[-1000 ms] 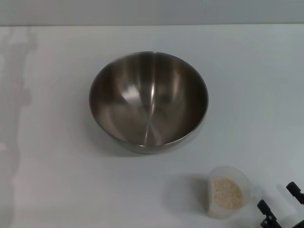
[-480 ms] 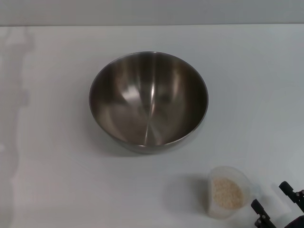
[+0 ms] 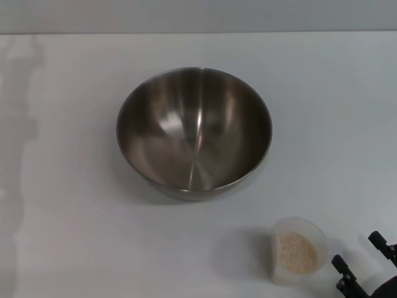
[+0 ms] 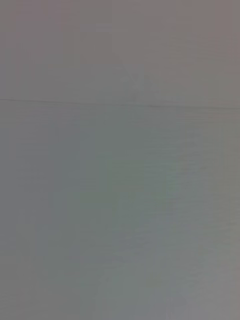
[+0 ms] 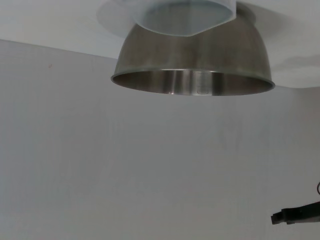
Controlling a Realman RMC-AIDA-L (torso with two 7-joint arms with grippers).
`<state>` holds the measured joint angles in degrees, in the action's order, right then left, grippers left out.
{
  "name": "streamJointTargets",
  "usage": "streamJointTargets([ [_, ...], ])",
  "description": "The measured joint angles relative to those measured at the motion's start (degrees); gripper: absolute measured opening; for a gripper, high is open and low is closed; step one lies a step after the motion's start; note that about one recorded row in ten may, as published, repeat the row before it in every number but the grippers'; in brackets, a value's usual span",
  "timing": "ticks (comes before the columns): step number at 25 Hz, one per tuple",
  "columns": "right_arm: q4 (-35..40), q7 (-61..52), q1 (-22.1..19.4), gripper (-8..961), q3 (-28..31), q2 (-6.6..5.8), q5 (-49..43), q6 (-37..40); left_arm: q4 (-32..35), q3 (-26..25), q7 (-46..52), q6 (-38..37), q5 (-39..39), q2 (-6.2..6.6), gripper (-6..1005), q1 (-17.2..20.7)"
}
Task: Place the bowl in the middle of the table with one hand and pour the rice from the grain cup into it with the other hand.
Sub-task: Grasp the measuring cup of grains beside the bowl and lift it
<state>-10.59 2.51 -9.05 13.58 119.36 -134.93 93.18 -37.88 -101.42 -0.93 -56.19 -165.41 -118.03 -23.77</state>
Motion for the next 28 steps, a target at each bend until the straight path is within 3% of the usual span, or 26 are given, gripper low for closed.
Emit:
streamJointTargets([
  [28,0.0,-0.1,1.3,699,1.3,0.13,1.0,-0.3,-0.9,-0.1,0.0,-1.1,0.0,-0.05,462,1.8],
])
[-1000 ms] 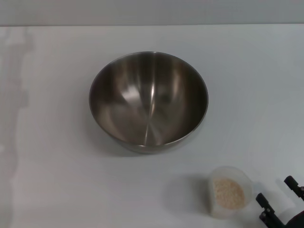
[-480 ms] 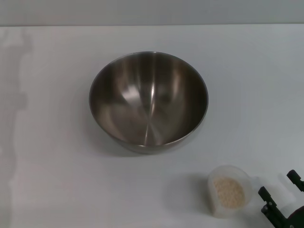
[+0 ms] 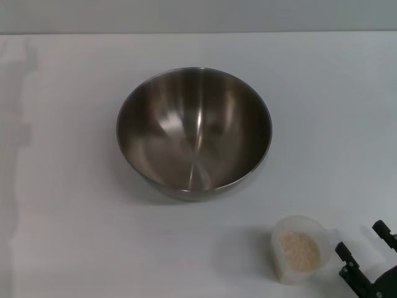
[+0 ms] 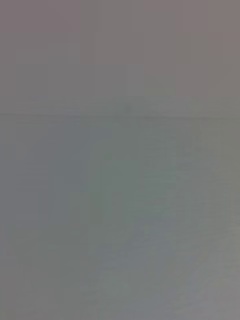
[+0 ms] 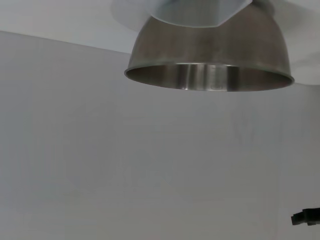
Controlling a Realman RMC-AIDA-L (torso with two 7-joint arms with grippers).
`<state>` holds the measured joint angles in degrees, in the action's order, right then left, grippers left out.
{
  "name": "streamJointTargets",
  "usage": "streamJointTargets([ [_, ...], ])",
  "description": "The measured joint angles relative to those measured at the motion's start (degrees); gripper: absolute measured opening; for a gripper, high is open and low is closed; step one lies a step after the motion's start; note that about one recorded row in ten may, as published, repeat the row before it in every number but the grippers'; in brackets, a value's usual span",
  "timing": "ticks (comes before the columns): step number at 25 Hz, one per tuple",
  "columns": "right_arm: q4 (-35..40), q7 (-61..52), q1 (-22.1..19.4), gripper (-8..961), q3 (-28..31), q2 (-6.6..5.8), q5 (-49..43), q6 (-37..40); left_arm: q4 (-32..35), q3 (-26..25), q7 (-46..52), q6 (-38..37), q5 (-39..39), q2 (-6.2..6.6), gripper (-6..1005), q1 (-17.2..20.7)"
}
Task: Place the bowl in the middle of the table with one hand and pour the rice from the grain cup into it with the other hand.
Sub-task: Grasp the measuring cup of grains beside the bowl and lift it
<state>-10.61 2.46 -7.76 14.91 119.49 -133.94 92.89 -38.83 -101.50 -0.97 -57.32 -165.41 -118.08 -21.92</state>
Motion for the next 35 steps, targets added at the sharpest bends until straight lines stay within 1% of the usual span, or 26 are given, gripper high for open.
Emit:
streamJointTargets([
  [14,0.5,0.0,1.7,697,0.3,-0.17,0.0,-1.3,-3.2,0.4,0.0,-0.2,0.0,-0.13,462,2.6],
  [29,0.5,-0.1,3.1,698,0.3,-0.25,0.0,-1.4,-3.5,0.3,0.0,-0.2,0.0,-0.23,463,3.2],
  [35,0.6,-0.8,4.1,699,0.3,-0.24,0.0,-2.6,-3.5,0.2,0.0,-0.2,0.0,-0.21,463,3.4],
])
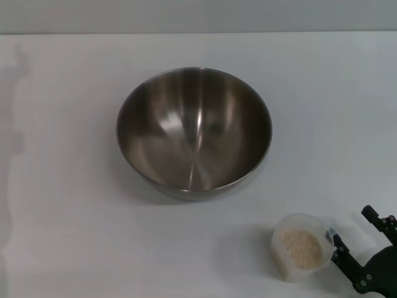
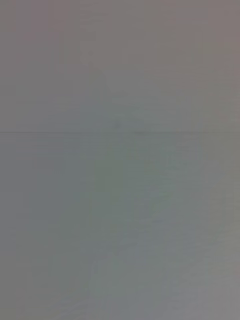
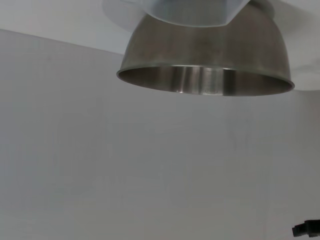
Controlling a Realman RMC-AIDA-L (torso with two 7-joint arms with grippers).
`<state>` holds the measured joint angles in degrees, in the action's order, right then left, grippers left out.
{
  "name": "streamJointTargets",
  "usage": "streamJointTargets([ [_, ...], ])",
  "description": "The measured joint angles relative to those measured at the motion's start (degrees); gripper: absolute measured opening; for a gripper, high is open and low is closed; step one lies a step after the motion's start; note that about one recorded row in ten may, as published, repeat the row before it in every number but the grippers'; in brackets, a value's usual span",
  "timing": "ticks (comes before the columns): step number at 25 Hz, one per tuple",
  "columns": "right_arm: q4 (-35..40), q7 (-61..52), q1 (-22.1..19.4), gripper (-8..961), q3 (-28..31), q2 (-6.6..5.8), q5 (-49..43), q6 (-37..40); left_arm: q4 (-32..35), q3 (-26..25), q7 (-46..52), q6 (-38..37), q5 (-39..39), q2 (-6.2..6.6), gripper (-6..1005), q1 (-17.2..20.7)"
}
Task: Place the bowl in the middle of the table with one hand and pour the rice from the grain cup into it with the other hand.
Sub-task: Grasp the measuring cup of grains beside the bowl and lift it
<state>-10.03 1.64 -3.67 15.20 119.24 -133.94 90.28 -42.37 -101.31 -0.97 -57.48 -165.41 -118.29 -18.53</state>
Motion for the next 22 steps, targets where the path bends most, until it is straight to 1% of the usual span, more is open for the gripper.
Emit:
streamJointTargets([
  [22,-0.2,-1.0,2.6,693,-0.4,0.11,-0.1,-1.1,0.6,-0.3,0.0,0.0,0.0,0.18,461,-0.1],
])
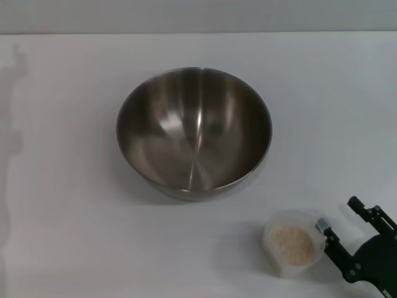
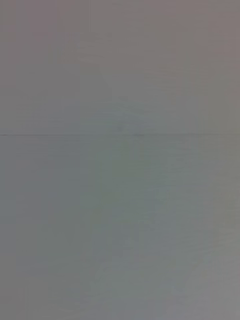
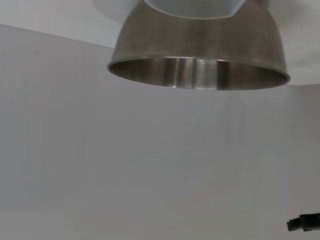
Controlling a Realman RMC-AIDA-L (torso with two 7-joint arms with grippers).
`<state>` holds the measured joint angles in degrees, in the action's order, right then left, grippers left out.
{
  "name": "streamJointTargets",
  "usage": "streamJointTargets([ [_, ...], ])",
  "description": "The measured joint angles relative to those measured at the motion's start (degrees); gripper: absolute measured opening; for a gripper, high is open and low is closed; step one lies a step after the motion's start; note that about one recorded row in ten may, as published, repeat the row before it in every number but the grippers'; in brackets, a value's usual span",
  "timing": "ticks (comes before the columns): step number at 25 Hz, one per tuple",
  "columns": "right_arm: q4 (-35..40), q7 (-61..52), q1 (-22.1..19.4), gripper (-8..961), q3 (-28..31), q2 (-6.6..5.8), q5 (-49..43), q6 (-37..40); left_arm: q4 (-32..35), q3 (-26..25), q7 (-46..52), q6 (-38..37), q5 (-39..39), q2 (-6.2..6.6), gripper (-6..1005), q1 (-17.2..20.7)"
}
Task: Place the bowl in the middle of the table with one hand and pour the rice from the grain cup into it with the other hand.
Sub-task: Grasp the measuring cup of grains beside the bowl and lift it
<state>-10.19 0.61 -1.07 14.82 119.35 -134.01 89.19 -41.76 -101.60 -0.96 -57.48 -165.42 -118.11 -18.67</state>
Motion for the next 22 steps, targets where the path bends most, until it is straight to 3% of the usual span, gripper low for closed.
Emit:
streamJointTargets([
  [16,-0.4,-0.9,3.4,331,-2.0,0.23,-0.5,-2.8,-0.6,0.0,0.0,-0.4,0.0,-0.04,458,0.7],
  [22,-1.0,-0.6,3.5,131,-1.1,0.35,0.0,-3.0,-0.7,0.0,0.0,-0.6,0.0,-0.09,457,0.9],
])
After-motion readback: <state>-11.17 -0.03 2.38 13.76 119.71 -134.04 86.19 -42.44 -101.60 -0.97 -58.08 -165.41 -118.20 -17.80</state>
